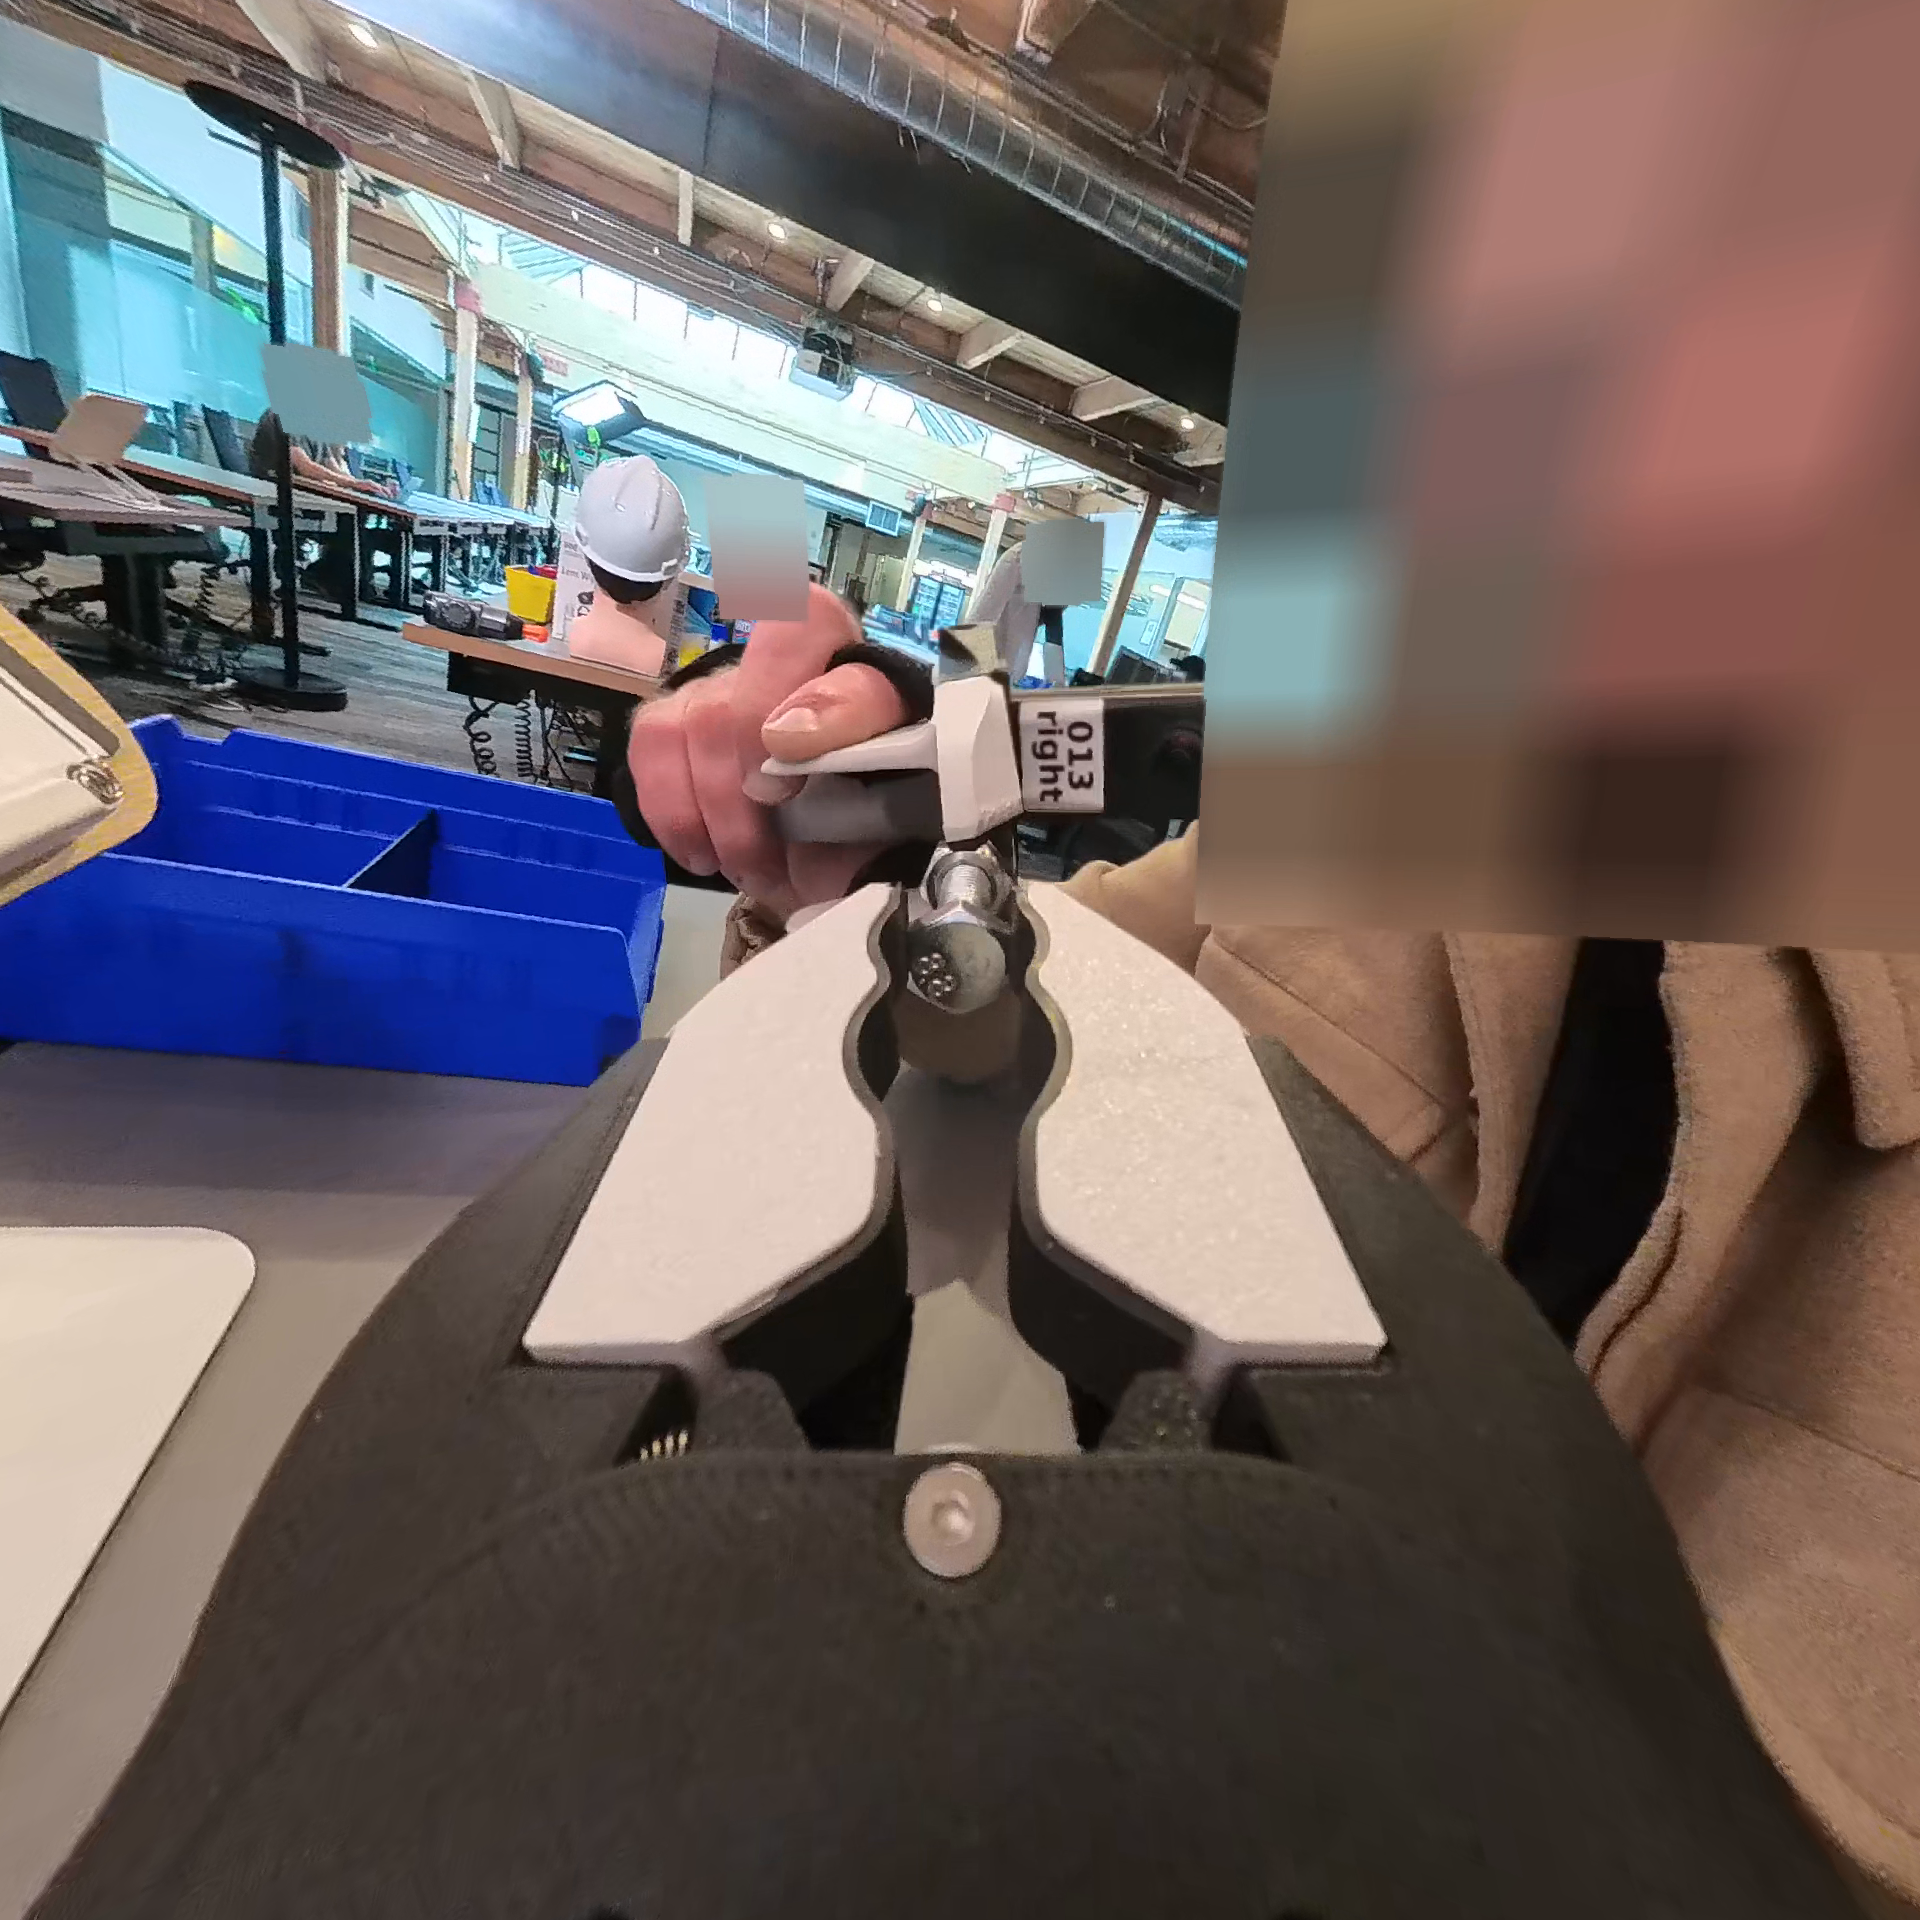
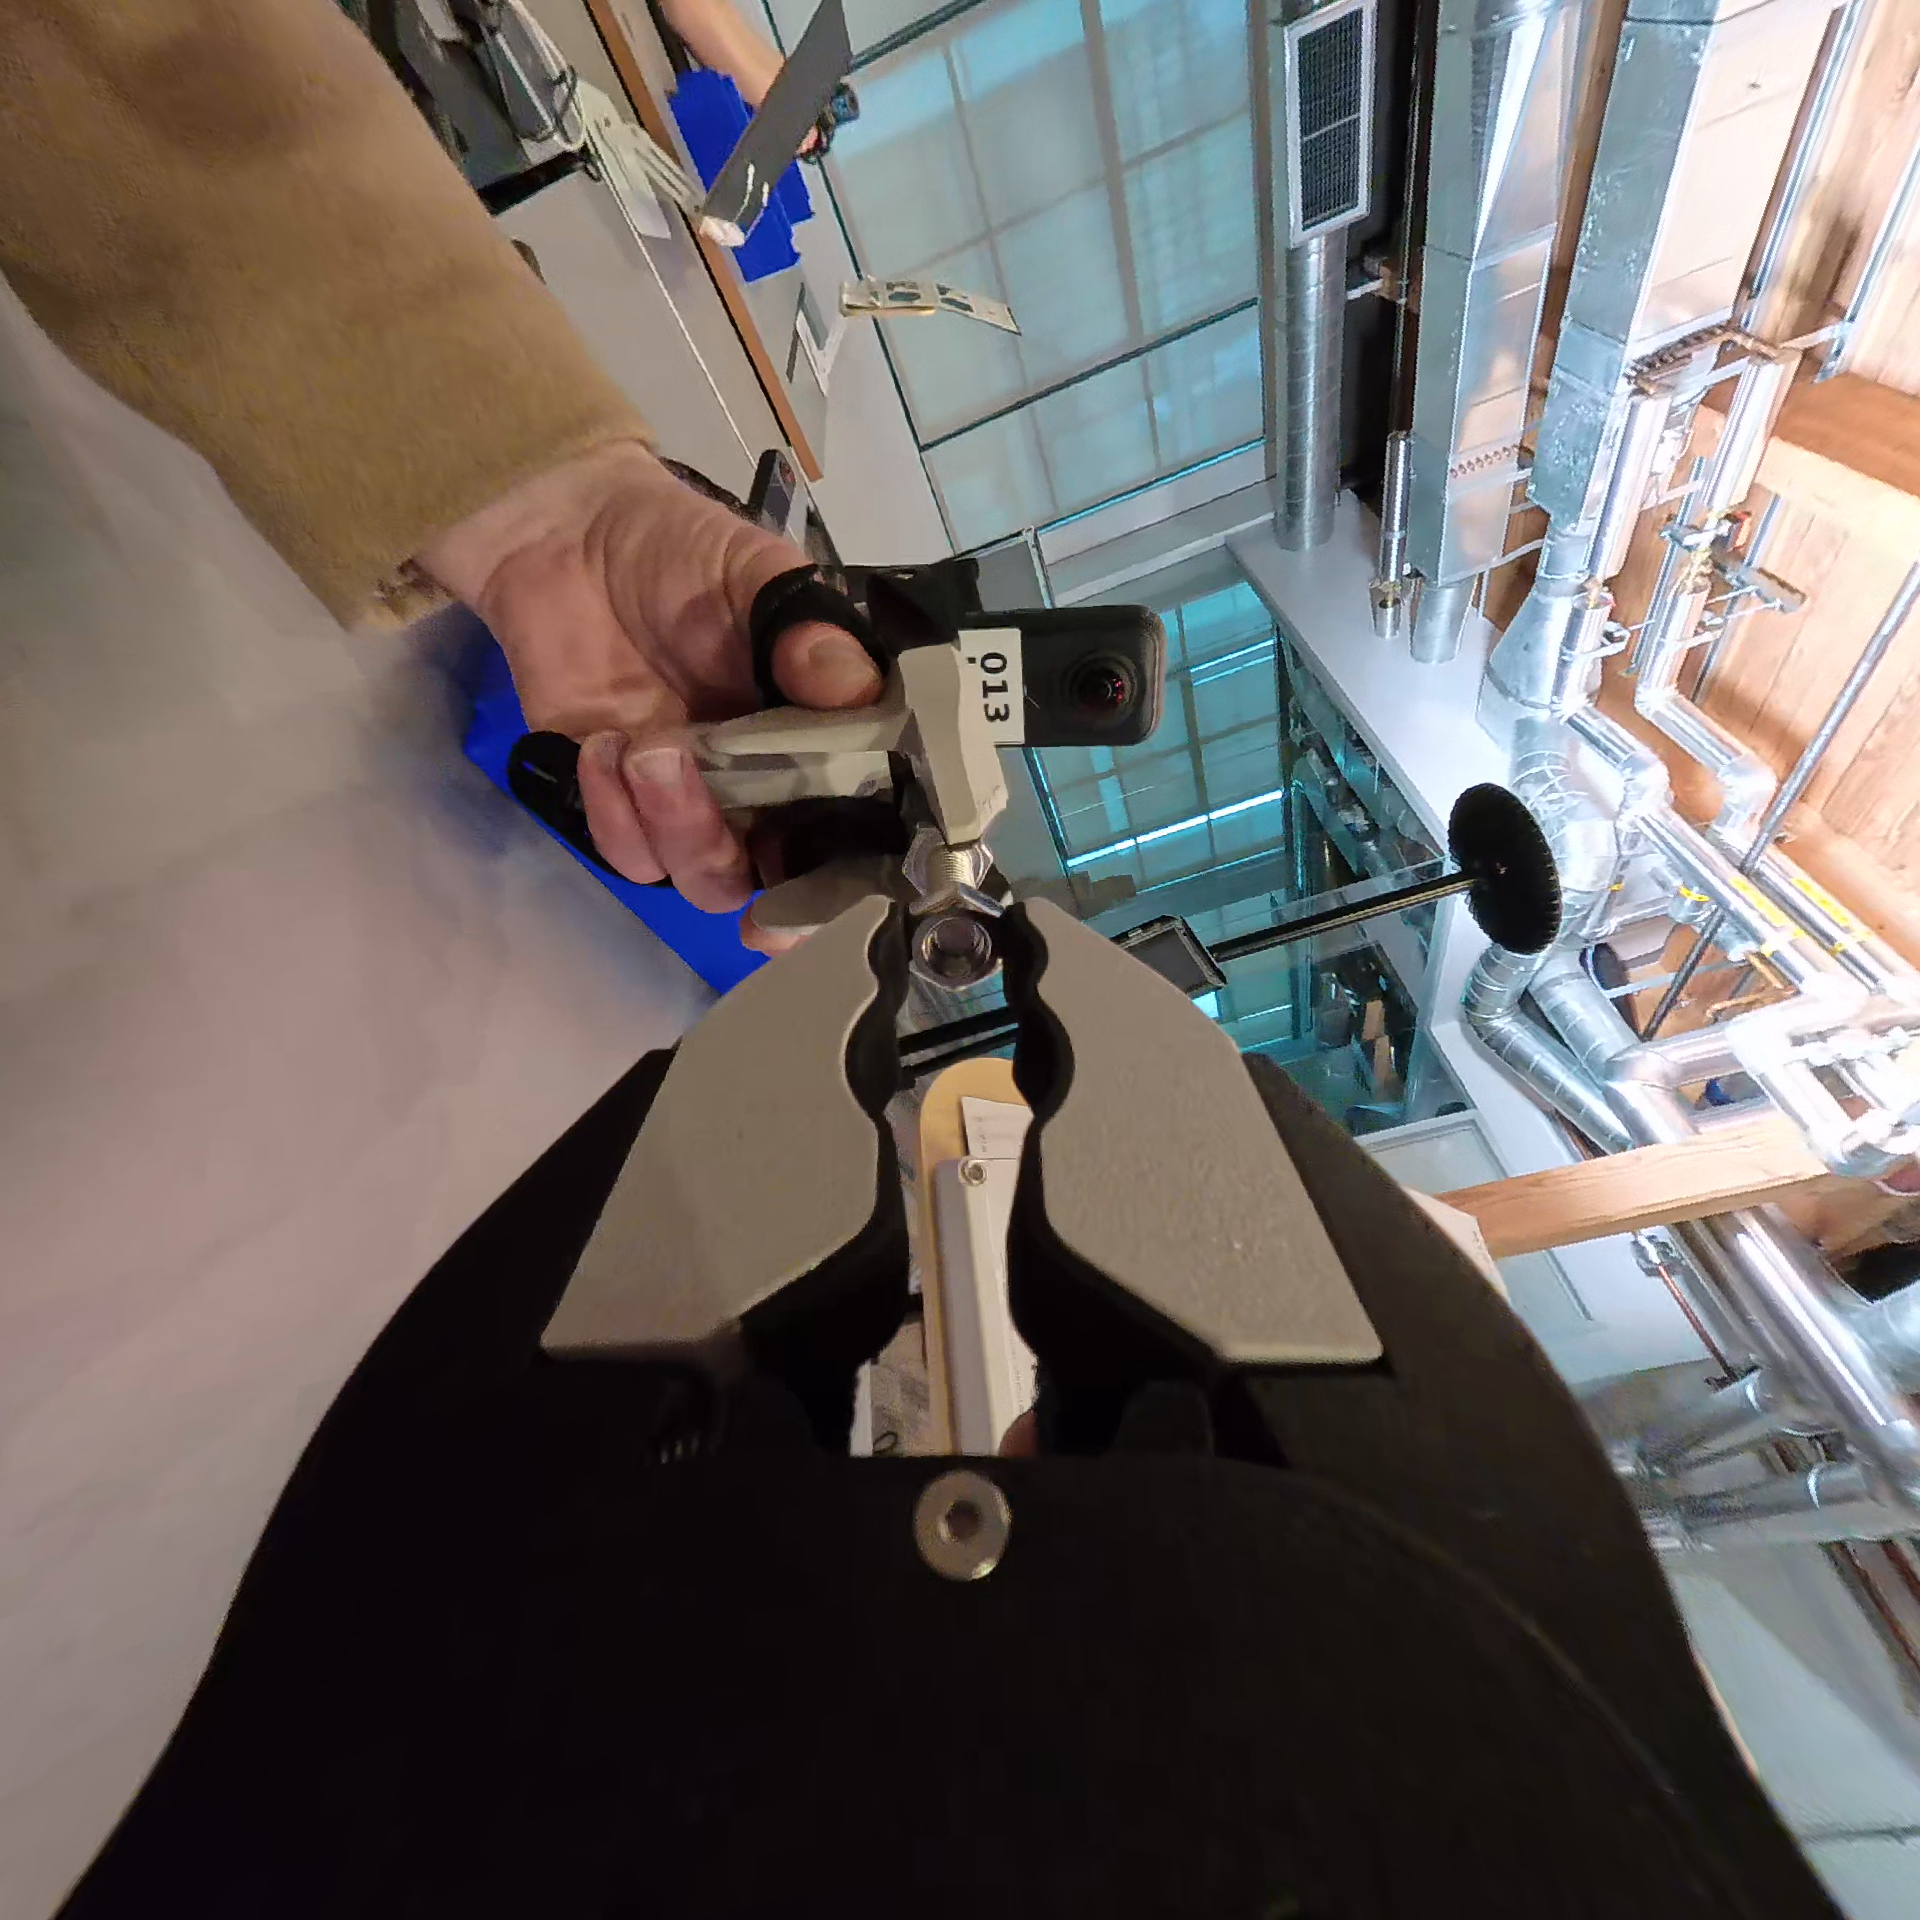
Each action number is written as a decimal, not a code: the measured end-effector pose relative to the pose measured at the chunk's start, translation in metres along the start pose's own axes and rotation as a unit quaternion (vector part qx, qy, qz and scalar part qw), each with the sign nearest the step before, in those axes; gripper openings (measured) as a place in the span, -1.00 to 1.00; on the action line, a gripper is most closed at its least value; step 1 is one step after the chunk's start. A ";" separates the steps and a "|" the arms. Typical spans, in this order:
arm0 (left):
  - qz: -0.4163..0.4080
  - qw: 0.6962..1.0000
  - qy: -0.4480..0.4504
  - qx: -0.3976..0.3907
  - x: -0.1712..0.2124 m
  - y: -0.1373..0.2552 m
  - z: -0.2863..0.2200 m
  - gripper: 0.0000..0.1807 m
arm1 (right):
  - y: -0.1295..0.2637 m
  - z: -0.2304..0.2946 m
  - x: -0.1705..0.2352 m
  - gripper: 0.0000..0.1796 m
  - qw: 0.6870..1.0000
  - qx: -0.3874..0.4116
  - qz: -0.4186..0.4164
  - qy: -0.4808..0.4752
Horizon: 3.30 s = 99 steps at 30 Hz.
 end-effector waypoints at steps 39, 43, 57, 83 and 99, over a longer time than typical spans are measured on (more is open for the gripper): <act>0.121 0.844 -0.459 -0.249 -0.014 -0.007 -0.031 -0.67 | -0.006 -0.001 0.033 -0.80 0.741 -0.073 -0.282 -0.605; 0.129 0.848 -0.455 -0.239 -0.010 -0.008 -0.030 -0.81 | -0.007 0.001 0.032 -0.80 0.728 -0.078 -0.295 -0.614; 0.043 0.973 -0.188 -0.127 -0.011 -0.005 -0.021 -0.81 | 0.003 -0.008 0.012 -0.80 0.927 -0.006 -0.160 -0.338; -0.014 0.999 -0.031 0.013 0.002 -0.007 -0.006 -0.81 | 0.012 0.001 -0.009 -0.80 1.000 0.022 -0.002 0.020; -0.004 0.977 -0.189 -0.099 -0.006 -0.002 -0.007 -0.50 | 0.011 -0.008 0.001 -0.80 0.977 0.013 -0.076 -0.201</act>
Point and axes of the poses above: each gripper's, where its closed fingertips meet, y back along the fingers, x out of its underside, z = x × y across the jaws, the point moved 5 cm from there along y, back along the fingers, and after that the axes turned 8 degrees about y, right-handed, at the moved point
